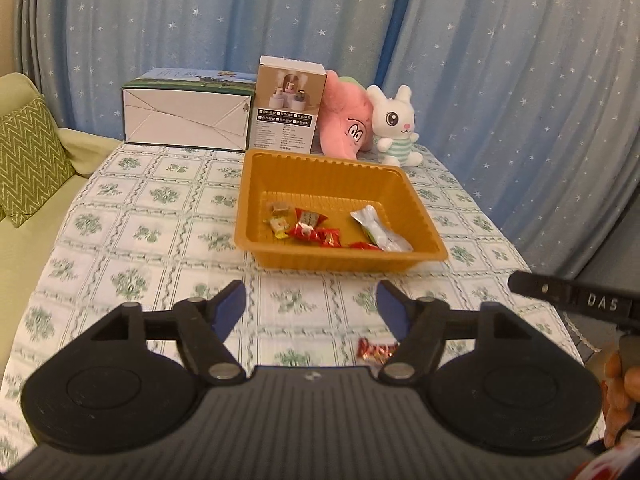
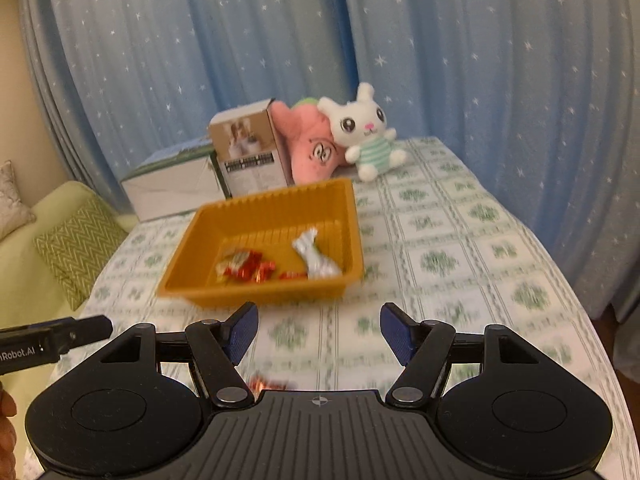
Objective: Organize snacks
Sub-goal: 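Withdraw both tools from the tray toward the remaining snacks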
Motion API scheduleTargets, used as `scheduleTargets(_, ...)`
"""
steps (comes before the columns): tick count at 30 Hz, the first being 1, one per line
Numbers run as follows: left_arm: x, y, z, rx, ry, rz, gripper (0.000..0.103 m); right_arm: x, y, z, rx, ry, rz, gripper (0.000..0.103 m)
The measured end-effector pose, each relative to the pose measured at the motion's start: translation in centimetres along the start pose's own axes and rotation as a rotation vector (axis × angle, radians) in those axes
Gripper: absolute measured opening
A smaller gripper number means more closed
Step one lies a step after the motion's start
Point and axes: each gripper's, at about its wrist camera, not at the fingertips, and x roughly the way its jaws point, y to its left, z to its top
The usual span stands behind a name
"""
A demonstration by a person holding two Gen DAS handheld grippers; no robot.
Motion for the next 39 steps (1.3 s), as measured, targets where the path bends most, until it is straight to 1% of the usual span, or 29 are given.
scheduleTargets(3, -1.7, -0.4, -1.0, 0.013, -0.003, 0.003, 0.076, -1.7, 0.2, -1.3, 0.001, 0.019, -0.009, 0.068)
scheduleTargets(7, -4.1, -1.0, -2.1, 0.046, -0.026, 0.012, 0.083, -3.7, 0.2, -3.0, 0.016, 0.03, -0.009, 0.068)
scheduleTargets(12, -6.0, -1.2, -3.0, 0.072, -0.033, 0.026, 0.084, -5.6, 0.3, -3.9, -0.011, 0.015, -0.034, 0.068)
scheduleTargets(14, -6.3, -0.9, -3.2, 0.076, -0.036, 0.022, 0.087, -6.2, 0.1, -4.0, -0.002, 0.004, -0.044, 0.068)
scheduleTargets(17, -6.1, -0.7, -3.4, 0.074, -0.035, 0.028, 0.087, -6.5, -0.2, -4.3, 0.016, -0.002, -0.038, 0.068)
scheduleTargets(19, -5.9, -0.4, -3.5, 0.053, -0.038, 0.014, 0.087, -6.0, 0.1, -4.5, 0.004, 0.015, -0.044, 0.068)
scheduleTargets(22, -5.5, 0.0, -4.1, 0.043, -0.033, 0.001, 0.087, -5.6, 0.3, -4.7, 0.01, 0.012, -0.034, 0.068)
scheduleTargets(28, -4.2, -0.5, -5.9, 0.117, 0.008, -0.013, 0.087, -4.5, 0.9, -5.0, -0.031, 0.011, -0.026, 0.068)
scheduleTargets(33, -2.9, 0.2, -6.9, 0.111, 0.044, -0.018, 0.087, -3.1, 0.6, -5.4, -0.043, 0.03, -0.028, 0.068)
scheduleTargets(39, -1.2, 0.8, -6.9, 0.129, 0.071, -0.007, 0.087, -1.9, 0.5, -5.9, -0.068, 0.041, -0.015, 0.068)
